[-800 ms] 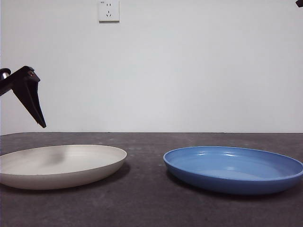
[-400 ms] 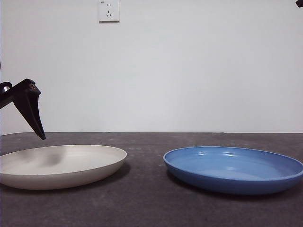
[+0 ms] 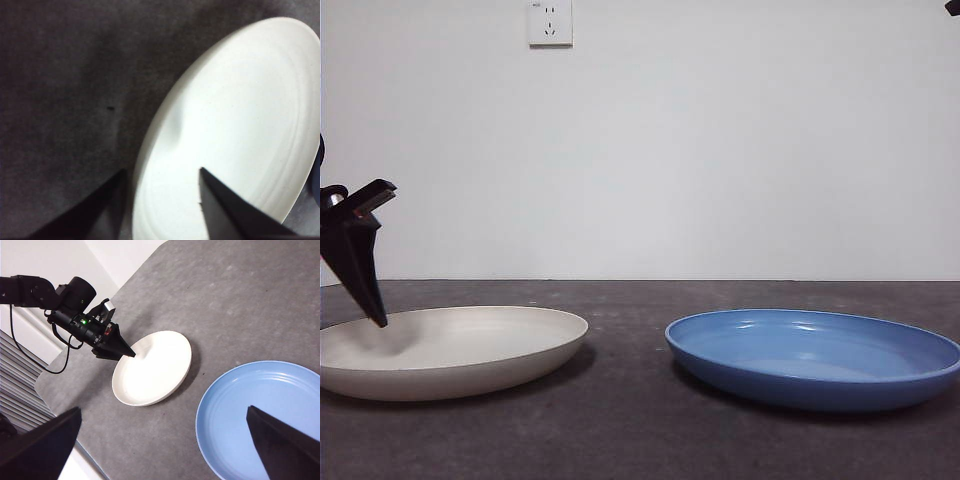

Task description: Pick up the white plate, put it on the blue plate, put it on desk

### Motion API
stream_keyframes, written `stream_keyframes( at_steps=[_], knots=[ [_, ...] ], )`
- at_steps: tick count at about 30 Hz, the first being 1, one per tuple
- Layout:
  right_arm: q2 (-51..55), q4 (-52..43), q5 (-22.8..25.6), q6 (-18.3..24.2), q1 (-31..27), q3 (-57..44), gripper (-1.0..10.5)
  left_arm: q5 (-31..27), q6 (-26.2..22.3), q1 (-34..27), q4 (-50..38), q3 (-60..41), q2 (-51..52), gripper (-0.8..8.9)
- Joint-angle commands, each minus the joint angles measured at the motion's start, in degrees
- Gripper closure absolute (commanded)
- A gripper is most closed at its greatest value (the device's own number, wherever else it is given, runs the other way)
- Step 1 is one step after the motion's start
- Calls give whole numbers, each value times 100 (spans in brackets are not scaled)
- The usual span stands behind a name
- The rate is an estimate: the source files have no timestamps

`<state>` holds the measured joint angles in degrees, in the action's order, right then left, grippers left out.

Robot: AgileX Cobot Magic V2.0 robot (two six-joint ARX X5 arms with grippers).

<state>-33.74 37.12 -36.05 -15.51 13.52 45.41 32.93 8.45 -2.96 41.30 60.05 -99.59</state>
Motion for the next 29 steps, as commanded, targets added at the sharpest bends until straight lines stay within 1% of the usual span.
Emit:
stream_keyframes(
  at_steps=[1, 4, 6, 9, 13, 19, 23, 25, 27, 29],
  knots=[
    [-24, -24, 2, -59, 22, 103, 327, -37, -70, 2, -15, 37, -96, 634],
    [-22, -22, 0, -59, 22, 103, 326, -203, -72, 4, -13, 37, -96, 642],
    [-22, -22, 0, -61, 22, 103, 326, -334, -74, 4, -9, 37, -96, 680],
    [-22, -22, 0, -61, 22, 103, 326, -348, -92, 2, -7, 37, -96, 719],
    [-22, -24, 2, -61, 22, 103, 326, -358, -146, 2, -26, 37, -96, 799],
    [-22, -24, 9, -59, 22, 111, 328, -417, -155, 2, -149, 39, -96, 799],
    [-20, 122, 50, -59, 15, 203, 328, -420, -111, 15, -20, 155, -94, 799],
    [-22, 315, 175, -35, 15, 313, 328, -417, -31, 79, 109, 289, -94, 799],
    [-22, 533, 297, 70, 11, 448, 328, -417, -4, 164, 284, 459, -94, 799],
    [-20, 835, 520, 212, 11, 638, 328, -417, 24, 306, 529, 686, -94, 799]
  ],
)
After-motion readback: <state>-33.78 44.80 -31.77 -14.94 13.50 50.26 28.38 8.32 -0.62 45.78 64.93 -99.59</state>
